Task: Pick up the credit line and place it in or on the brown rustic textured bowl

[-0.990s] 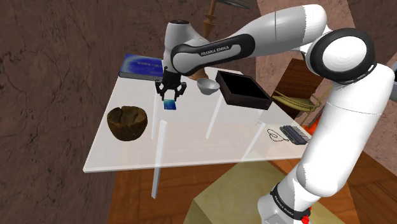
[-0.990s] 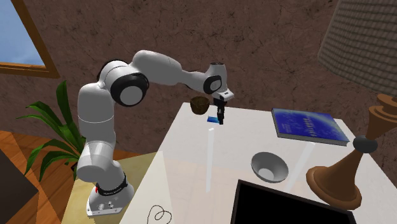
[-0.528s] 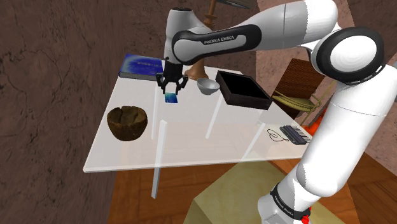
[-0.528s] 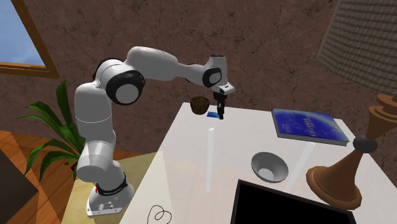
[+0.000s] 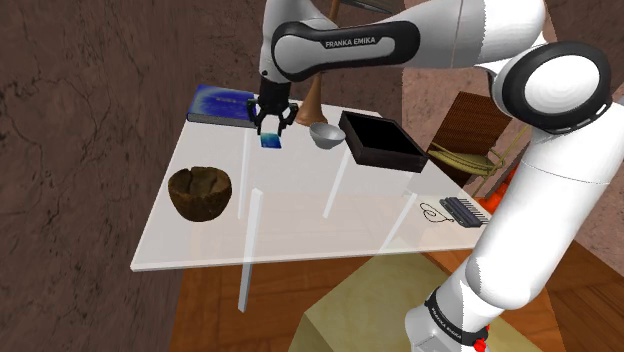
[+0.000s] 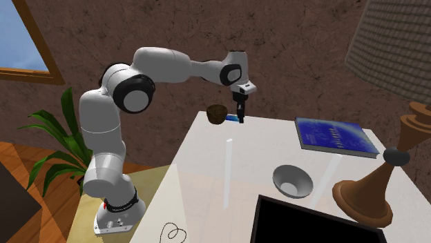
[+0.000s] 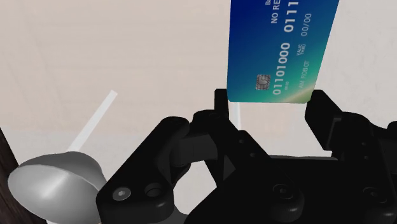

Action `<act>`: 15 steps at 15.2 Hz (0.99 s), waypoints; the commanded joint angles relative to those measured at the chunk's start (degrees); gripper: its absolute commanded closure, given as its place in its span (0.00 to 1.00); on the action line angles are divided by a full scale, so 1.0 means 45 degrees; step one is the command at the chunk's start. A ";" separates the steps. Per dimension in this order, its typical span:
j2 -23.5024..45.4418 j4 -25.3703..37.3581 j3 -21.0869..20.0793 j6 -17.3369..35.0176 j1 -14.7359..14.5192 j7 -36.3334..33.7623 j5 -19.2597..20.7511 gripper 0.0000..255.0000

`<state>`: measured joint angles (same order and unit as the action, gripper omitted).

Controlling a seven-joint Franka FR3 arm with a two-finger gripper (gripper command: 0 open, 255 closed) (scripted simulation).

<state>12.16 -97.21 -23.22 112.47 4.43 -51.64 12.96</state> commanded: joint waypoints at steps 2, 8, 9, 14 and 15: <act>-0.0101 0.0403 -0.0024 -0.0495 -0.0007 0.0094 -0.0079 1.00; 0.0333 0.1292 -0.0428 -0.1181 -0.0839 -0.1052 0.0229 1.00; 0.0482 0.1508 -0.0520 -0.1313 -0.1059 -0.1347 0.0325 1.00; 0.1434 0.2883 -0.0908 -0.2085 -0.2274 -0.2784 0.0881 1.00; 0.1669 0.3224 -0.0971 -0.2265 -0.2542 -0.3060 0.1007 1.00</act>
<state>18.92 -83.58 -27.29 102.74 -5.95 -64.08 17.02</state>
